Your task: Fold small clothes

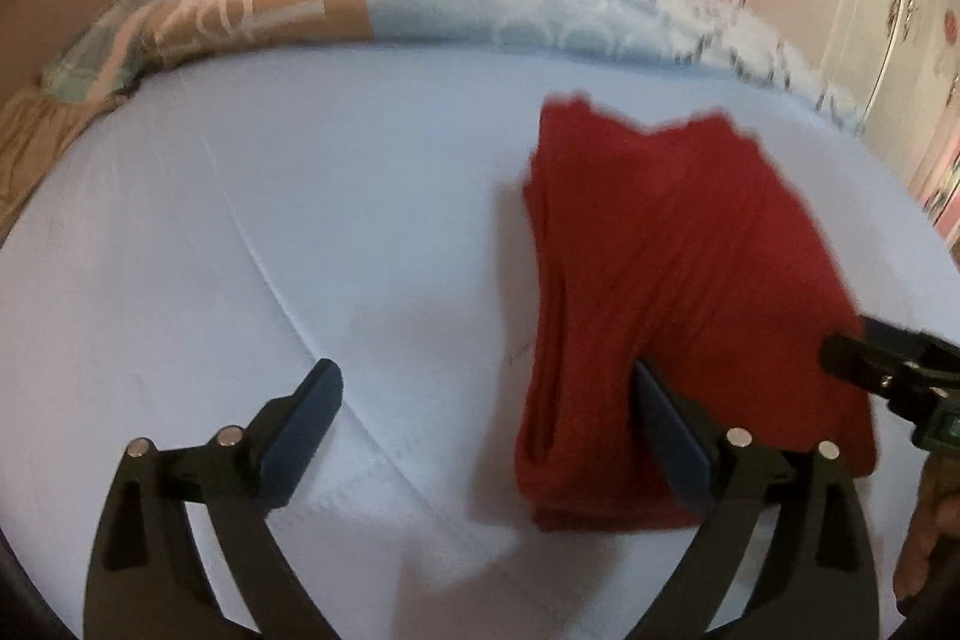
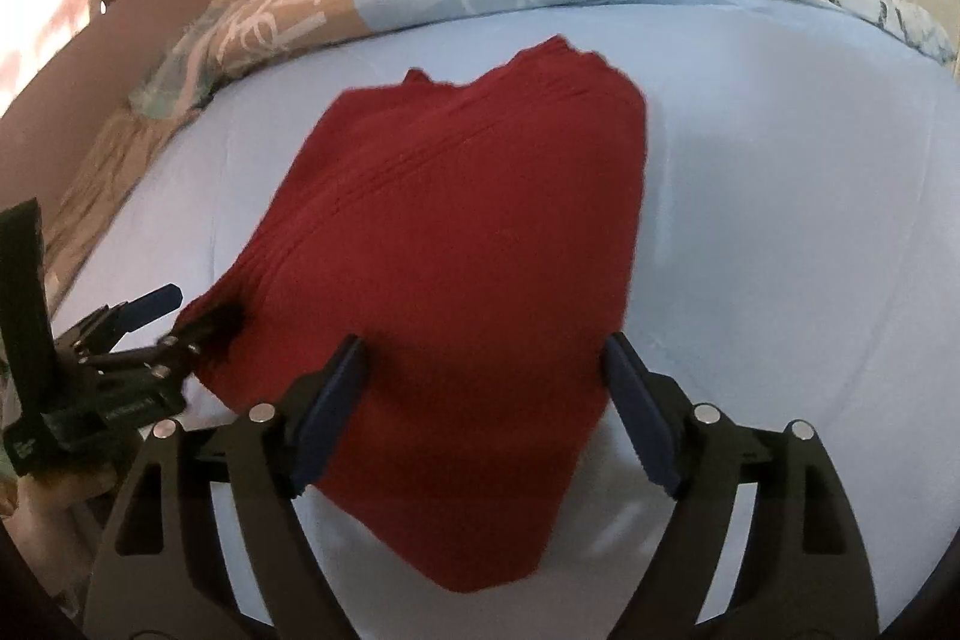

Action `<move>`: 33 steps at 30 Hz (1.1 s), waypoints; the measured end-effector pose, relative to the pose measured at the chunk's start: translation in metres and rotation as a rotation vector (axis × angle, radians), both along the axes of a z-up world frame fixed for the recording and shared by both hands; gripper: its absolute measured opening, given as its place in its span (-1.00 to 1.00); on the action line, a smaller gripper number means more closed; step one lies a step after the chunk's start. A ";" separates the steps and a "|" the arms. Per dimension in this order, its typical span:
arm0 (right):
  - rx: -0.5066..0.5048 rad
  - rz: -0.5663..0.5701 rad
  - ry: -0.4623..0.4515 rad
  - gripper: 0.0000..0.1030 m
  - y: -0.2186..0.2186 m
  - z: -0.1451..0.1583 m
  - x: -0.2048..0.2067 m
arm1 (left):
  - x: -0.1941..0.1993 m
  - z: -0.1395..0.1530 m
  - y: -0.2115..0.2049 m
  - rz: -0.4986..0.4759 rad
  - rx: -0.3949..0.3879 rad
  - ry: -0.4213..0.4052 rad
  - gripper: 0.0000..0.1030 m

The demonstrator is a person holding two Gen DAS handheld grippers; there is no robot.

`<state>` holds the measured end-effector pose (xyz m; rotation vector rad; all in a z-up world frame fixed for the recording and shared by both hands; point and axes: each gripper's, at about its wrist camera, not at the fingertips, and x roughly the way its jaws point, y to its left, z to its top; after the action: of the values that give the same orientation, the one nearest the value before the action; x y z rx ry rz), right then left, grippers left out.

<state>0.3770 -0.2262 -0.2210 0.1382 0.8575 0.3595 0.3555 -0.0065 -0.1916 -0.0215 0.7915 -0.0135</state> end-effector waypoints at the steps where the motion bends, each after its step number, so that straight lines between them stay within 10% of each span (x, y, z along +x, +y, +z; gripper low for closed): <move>1: 0.001 -0.014 -0.021 0.57 -0.005 0.005 0.000 | -0.002 0.008 0.001 -0.005 0.007 -0.027 0.87; 8: 0.010 -0.055 -0.017 0.62 -0.010 0.007 0.012 | 0.013 0.048 -0.025 -0.066 0.047 -0.146 0.90; 13: 0.017 -0.063 0.036 0.72 -0.007 -0.014 0.016 | 0.054 -0.015 -0.030 -0.033 0.182 0.078 0.90; 25: 0.069 -0.062 0.030 0.75 -0.019 -0.013 0.019 | 0.043 0.003 0.010 -0.151 -0.306 -0.027 0.86; 27: 0.074 -0.067 0.030 0.75 -0.019 -0.013 0.020 | 0.045 0.008 0.006 -0.184 -0.341 -0.036 0.86; 30: 0.082 -0.070 0.037 0.75 -0.018 -0.013 0.022 | 0.058 -0.012 -0.010 -0.150 -0.190 0.074 0.89; 33: 0.080 -0.060 0.043 0.75 -0.017 -0.016 0.022 | 0.068 -0.037 0.005 -0.081 -0.297 0.172 0.97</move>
<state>0.3993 -0.2430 -0.2365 0.2466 0.8802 0.3358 0.4232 -0.0018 -0.2288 -0.2747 0.9563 -0.2083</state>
